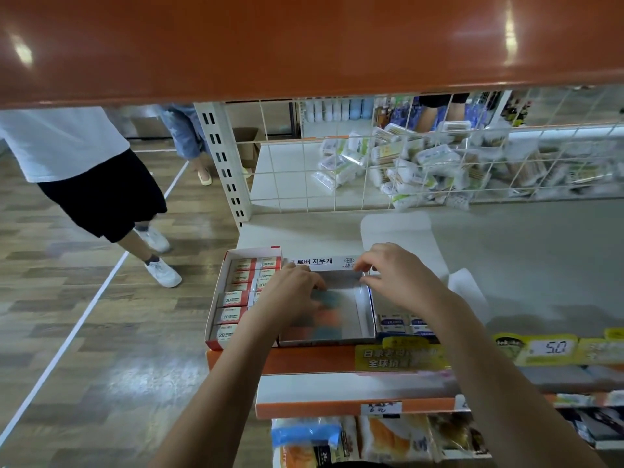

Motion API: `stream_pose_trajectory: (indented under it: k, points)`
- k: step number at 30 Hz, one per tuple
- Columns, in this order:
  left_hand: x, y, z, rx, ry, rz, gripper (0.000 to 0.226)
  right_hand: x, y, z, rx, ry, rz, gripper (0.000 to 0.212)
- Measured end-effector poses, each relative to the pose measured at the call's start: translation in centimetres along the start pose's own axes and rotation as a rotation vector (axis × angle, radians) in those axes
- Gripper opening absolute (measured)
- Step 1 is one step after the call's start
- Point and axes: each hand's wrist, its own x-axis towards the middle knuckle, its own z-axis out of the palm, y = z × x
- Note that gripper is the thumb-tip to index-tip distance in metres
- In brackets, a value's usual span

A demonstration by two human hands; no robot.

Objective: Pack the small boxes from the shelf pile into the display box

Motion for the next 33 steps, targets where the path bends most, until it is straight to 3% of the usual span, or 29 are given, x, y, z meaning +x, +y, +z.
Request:
stream_pose_trajectory:
  k: [19,26,33]
  points:
    - [0.1,-0.2,0.2,0.051,0.008,0.076,0.031,0.2,0.0,0.4,-0.005,0.001,0.021,0.019]
    - [1.3,0.2,-2.1,0.054,0.011,0.131,0.03,0.8,0.6,-3.1,0.015,-0.098,-0.029,0.018]
    - [6.6,5.5,-5.8,0.046,0.135,0.33,0.028,0.8,4.8,-5.9,-0.216,-0.095,0.191,0.03]
